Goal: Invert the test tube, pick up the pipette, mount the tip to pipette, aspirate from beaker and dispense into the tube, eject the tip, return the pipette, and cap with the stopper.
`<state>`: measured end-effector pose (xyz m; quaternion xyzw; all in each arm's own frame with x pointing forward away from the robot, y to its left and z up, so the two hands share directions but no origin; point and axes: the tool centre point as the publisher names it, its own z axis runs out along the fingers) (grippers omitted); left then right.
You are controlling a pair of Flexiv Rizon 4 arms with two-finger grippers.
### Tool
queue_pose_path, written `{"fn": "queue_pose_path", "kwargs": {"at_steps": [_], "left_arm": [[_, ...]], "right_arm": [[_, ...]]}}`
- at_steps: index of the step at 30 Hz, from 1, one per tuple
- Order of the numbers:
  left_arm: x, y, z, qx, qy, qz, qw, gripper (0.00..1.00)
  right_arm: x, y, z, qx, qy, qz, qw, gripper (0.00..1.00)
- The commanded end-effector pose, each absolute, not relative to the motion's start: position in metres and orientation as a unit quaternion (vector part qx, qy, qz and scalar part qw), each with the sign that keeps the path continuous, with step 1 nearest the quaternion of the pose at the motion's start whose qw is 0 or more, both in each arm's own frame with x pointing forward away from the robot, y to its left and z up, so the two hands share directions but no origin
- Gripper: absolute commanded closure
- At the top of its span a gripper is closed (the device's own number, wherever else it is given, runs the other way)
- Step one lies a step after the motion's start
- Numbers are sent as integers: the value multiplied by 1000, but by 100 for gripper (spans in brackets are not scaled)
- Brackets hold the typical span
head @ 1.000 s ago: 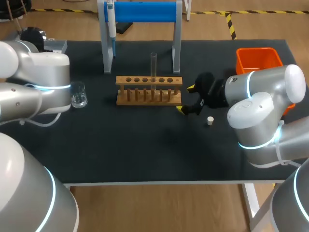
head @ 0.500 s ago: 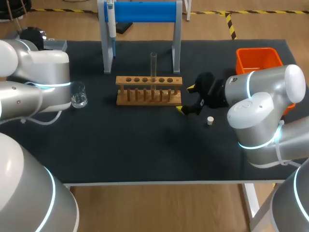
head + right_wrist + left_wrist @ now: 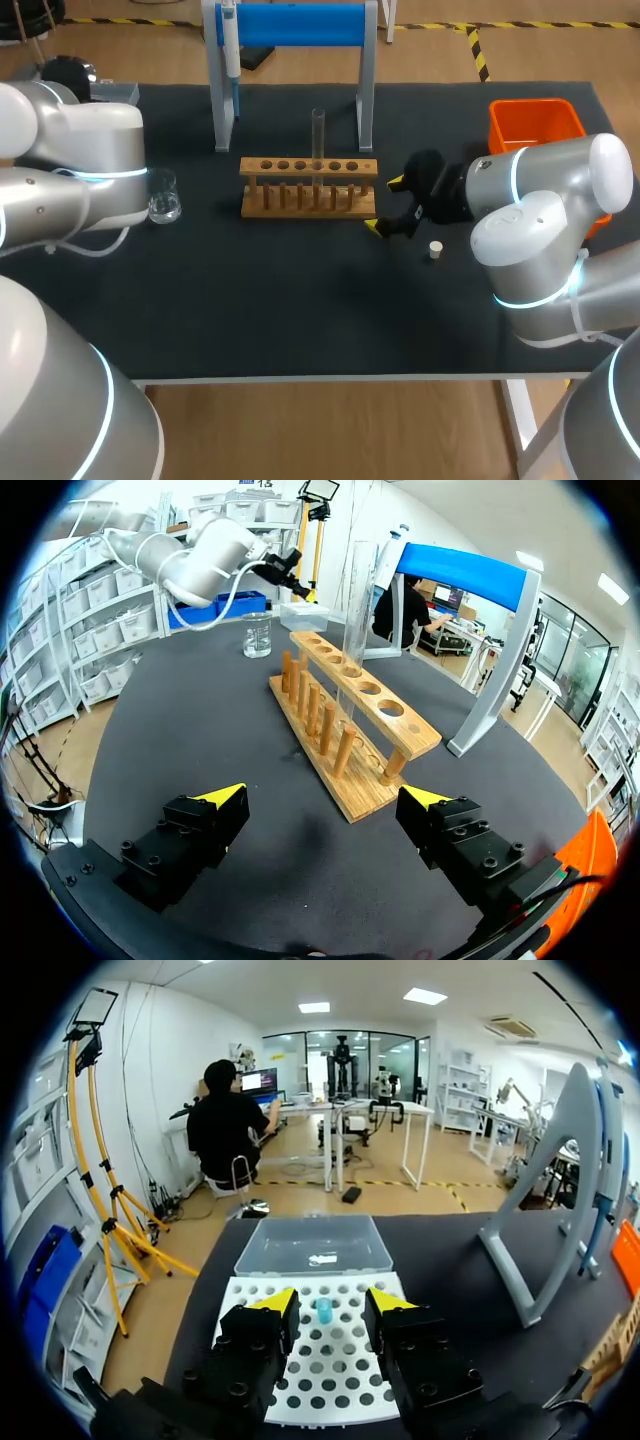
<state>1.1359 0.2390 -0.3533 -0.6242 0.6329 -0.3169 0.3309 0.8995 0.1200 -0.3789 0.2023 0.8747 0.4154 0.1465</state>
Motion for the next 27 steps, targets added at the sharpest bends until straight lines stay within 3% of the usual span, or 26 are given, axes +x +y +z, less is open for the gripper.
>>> {"fn": "queue_pose_path", "kwargs": {"at_steps": [1, 13, 15, 16, 17, 27], "left_arm": [[1140, 239, -357, -625, 633, -316, 331, 59], [1137, 238, -362, -628, 631, -315, 328, 61], [1138, 237, -362, -627, 632, -316, 328, 66], [1138, 237, -362, -626, 633, -316, 328, 80], [1138, 236, -362, -625, 634, -316, 327, 83], [1139, 236, -362, -626, 635, -313, 328, 83]], "right_arm": [[900, 119, -377, 202, 876, 414, 145, 0], [900, 119, -377, 202, 876, 414, 145, 0], [900, 119, -377, 202, 876, 414, 145, 0], [900, 119, -377, 202, 876, 414, 145, 0], [900, 119, -377, 202, 876, 414, 145, 0], [900, 119, -377, 202, 876, 414, 145, 0]]}}
